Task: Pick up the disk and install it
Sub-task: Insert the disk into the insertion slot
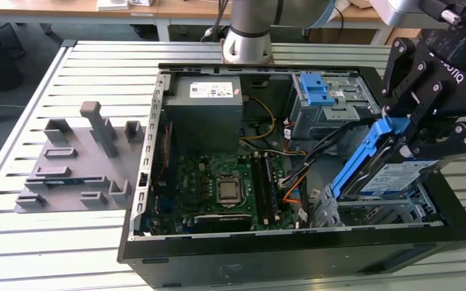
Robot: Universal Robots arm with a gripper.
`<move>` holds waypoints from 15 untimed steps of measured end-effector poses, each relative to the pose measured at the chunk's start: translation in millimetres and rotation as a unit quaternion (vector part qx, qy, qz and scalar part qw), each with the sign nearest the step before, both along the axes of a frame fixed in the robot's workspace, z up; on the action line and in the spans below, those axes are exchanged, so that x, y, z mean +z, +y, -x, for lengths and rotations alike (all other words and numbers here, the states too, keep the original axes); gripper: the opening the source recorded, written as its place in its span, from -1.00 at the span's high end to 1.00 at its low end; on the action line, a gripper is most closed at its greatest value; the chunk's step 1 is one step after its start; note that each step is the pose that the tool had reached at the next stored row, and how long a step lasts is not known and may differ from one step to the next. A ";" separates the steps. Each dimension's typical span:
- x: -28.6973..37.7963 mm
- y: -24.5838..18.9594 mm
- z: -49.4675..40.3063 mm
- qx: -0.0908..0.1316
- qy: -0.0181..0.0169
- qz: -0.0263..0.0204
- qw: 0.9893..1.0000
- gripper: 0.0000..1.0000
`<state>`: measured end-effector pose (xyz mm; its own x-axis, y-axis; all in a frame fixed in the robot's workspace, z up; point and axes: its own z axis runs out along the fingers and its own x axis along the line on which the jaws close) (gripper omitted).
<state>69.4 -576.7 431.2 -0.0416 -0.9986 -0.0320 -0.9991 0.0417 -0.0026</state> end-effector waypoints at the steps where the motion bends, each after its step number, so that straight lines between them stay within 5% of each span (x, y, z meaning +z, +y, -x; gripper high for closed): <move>1: -0.4 0.0 0.0 0.000 0.000 0.000 1.000 0.27; 15: -7.2 0.0 0.0 0.000 0.000 0.000 1.000 0.27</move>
